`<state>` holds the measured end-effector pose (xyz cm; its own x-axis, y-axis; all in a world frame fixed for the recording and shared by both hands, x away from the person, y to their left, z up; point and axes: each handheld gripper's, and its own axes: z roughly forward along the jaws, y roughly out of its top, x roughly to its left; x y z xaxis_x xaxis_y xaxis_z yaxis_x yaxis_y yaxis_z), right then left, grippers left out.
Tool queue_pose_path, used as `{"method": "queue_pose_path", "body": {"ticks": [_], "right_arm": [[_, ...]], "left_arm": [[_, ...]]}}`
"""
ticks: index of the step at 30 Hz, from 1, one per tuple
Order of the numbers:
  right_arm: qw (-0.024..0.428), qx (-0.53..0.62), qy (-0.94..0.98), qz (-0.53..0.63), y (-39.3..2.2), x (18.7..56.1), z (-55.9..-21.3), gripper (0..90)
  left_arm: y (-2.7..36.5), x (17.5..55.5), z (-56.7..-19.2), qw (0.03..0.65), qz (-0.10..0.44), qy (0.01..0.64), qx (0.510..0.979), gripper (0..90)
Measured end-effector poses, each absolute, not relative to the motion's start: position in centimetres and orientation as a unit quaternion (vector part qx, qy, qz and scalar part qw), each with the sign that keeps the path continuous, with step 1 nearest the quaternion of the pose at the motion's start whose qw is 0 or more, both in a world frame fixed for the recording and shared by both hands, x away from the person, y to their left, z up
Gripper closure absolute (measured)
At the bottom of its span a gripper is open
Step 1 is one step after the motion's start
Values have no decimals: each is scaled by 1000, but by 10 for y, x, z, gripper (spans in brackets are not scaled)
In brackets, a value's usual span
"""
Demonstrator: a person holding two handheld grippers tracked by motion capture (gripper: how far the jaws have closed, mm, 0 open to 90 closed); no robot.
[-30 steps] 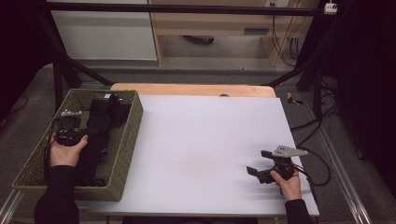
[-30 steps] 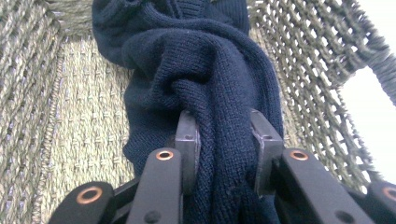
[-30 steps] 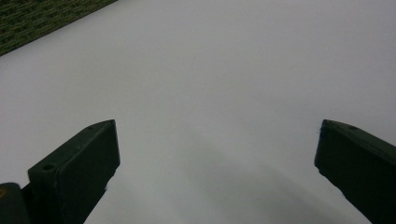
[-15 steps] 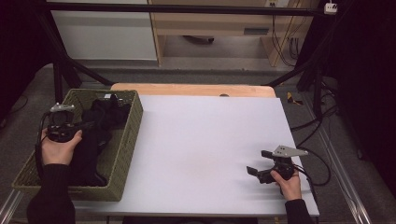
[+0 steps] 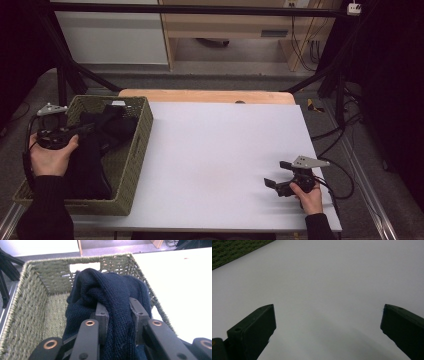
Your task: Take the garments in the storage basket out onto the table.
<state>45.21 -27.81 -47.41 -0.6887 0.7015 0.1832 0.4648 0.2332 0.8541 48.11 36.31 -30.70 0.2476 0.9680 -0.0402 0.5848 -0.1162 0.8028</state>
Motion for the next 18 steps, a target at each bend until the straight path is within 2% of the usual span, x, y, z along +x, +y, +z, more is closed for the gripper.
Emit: {"method": "queue_pose_path", "body": {"ticks": [18], "right_arm": [[120, 376, 776, 492, -278, 452, -474, 7]], "left_arm": [[365, 469, -273, 393, 279, 542, 688, 734]]}}
